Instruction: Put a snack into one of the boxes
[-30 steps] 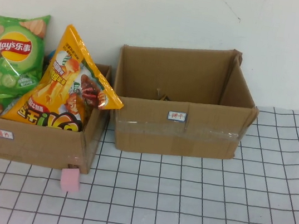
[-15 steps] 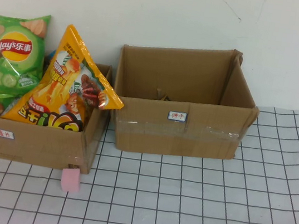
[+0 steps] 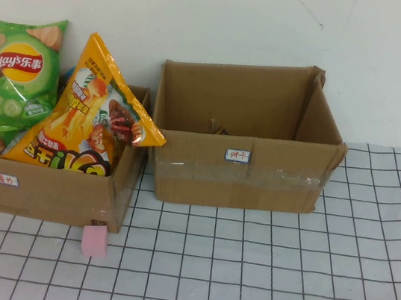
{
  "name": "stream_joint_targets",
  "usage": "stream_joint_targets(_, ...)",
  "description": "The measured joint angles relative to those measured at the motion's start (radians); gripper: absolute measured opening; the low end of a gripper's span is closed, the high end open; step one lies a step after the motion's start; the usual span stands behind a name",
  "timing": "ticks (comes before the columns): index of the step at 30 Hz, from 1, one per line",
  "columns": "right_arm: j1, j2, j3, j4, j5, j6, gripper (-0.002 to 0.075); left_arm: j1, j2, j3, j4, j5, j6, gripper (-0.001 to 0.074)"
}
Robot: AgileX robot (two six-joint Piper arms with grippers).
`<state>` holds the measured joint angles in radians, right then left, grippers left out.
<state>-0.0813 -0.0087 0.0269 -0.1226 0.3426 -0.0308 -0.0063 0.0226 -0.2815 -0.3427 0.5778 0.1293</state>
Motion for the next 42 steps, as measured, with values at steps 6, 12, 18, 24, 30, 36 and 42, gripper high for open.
stream_joint_targets(6,0.000,0.000,0.000,0.000,0.000,0.000,-0.0001,0.000,0.000,0.000,0.000,0.000,0.000,-0.0001)
stream_joint_targets(12,0.000,0.000,0.000,0.000,0.000,0.000,-0.0001,0.000,0.000,0.000,0.000,0.000,0.000,-0.0001)
stream_joint_targets(18,0.000,0.000,0.000,0.000,0.000,0.000,-0.0001,0.000,0.000,0.015,0.002,-0.006,0.000,-0.0001)
stream_joint_targets(24,0.000,0.000,0.000,0.000,0.000,0.002,-0.0001,0.000,-0.028,0.134,0.247,-0.058,-0.078,-0.0001)
stream_joint_targets(30,0.000,0.000,0.000,0.000,0.000,0.002,-0.0001,0.000,-0.032,0.263,0.358,-0.196,-0.160,-0.0001)
stream_joint_targets(36,0.000,0.000,0.000,0.000,0.000,0.002,-0.0001,0.000,-0.032,0.300,0.331,-0.238,-0.173,-0.0001)
stream_joint_targets(42,0.000,0.000,0.000,0.000,0.000,0.004,-0.0001,0.000,-0.032,0.300,0.286,-0.238,-0.186,-0.0001)
